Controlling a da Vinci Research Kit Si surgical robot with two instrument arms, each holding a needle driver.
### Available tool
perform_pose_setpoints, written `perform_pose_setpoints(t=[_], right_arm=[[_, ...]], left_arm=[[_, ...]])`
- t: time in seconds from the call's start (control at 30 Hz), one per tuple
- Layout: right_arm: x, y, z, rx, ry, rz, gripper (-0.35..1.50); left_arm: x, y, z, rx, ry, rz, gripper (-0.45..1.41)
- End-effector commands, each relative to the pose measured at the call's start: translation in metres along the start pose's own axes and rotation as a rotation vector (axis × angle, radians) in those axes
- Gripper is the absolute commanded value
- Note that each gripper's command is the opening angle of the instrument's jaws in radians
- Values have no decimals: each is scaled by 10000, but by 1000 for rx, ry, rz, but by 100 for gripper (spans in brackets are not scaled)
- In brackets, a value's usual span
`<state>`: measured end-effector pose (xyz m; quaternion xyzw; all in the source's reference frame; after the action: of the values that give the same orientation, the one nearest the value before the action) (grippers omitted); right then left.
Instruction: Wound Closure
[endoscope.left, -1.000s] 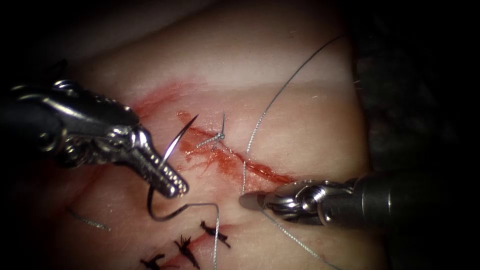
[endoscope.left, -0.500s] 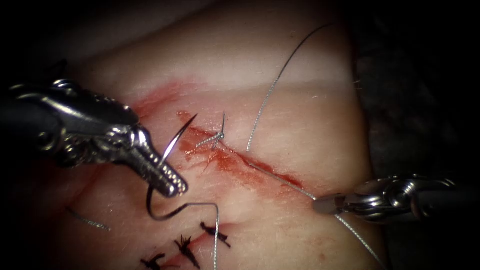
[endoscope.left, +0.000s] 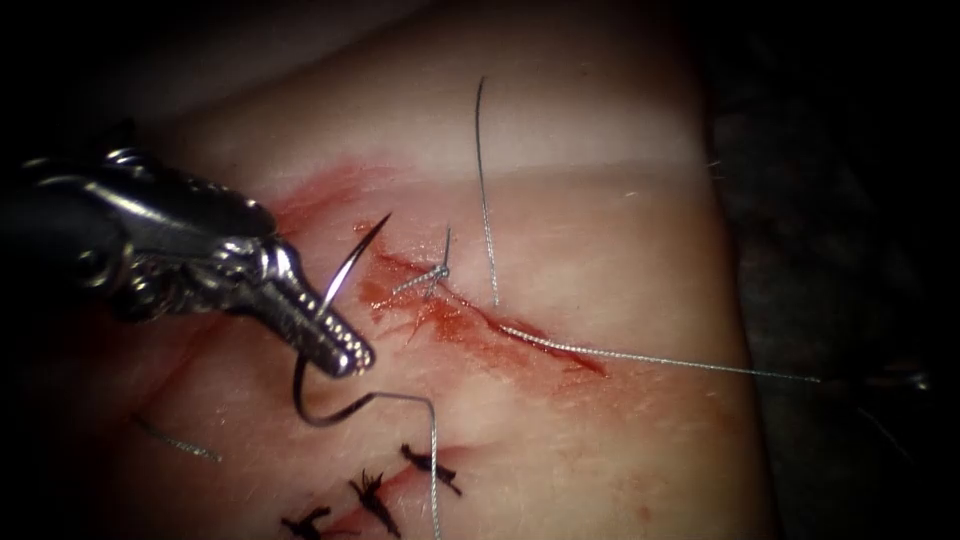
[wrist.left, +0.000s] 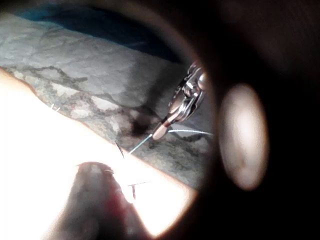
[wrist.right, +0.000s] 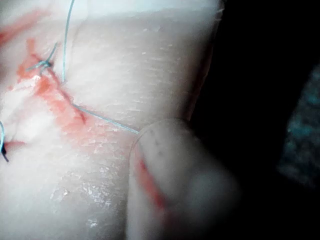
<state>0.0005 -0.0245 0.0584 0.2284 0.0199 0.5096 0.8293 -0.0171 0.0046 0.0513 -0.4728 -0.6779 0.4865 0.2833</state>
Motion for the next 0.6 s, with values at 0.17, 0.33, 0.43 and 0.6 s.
perform_pose_setpoints(t=[0.17, 0.33, 0.43, 0.6], right_arm=[[-10, 35, 6, -25, -8, 20, -35], [-13, 25, 6, -25, -15, 31, -35], [-18, 25, 5, -24, -18, 33, -35], [-19, 34, 3, -39, -22, 51, -35]], left_arm=[[1, -7, 2, 0, 3, 0, -45], [1, -7, 2, 3, 1, 0, -45], [1, -7, 2, 3, 1, 0, -45], [1, -7, 2, 4, 4, 0, -45]])
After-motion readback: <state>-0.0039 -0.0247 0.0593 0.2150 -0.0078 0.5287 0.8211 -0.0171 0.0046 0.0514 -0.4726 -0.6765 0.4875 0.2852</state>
